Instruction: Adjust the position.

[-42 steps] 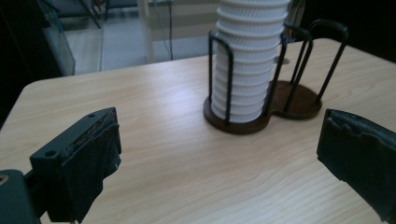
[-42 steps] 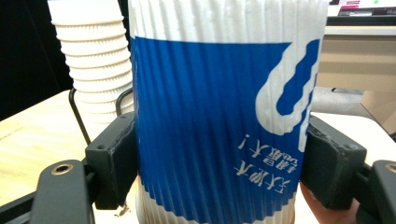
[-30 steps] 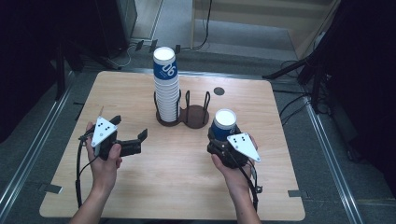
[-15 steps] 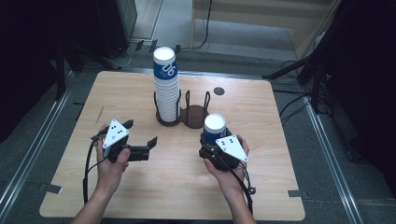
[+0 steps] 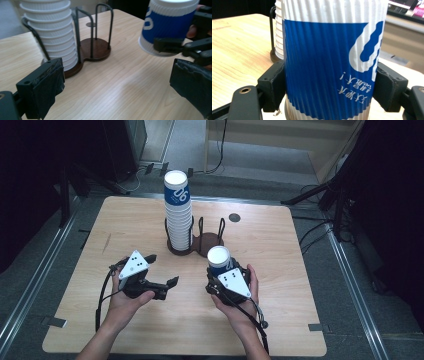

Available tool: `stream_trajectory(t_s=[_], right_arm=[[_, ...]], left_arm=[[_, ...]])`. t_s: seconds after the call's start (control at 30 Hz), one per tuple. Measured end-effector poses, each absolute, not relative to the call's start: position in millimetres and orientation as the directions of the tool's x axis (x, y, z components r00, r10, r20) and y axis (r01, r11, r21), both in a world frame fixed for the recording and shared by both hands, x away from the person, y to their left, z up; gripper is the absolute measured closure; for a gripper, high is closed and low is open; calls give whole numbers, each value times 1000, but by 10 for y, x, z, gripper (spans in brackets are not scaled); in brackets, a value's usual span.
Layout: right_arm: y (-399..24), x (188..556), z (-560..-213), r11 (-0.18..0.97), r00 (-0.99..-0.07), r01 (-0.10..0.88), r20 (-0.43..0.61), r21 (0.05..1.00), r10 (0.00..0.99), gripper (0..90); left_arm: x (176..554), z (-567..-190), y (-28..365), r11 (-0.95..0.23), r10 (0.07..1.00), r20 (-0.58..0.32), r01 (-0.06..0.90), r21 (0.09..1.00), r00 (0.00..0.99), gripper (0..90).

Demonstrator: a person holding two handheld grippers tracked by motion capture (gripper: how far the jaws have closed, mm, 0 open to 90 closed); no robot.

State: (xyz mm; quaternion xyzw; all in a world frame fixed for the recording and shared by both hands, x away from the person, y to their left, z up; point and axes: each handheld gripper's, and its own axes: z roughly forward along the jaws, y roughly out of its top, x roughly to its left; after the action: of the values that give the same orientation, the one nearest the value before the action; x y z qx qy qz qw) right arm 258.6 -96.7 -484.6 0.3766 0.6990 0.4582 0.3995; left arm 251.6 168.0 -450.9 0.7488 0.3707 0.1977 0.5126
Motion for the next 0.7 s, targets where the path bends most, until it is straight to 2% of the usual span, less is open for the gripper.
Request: stream_trajectory(t_s=[0.2, 0.43, 0.7], right_arm=[[-903, 2543, -4907, 378, -398, 105, -309, 920, 864, 220], [-768, 2462, -4978, 506, -366, 9, -468, 862, 804, 218], [-685, 2400, -5016, 566, -386, -58, -541, 822, 747, 216]], left_arm=[[2493, -4475, 1607, -220, 735, -80, 349, 911, 673, 6], [2473, -4485, 1548, -236, 715, -87, 357, 904, 694, 6], [2465, -4508, 1488, -259, 692, -93, 366, 894, 716, 6]])
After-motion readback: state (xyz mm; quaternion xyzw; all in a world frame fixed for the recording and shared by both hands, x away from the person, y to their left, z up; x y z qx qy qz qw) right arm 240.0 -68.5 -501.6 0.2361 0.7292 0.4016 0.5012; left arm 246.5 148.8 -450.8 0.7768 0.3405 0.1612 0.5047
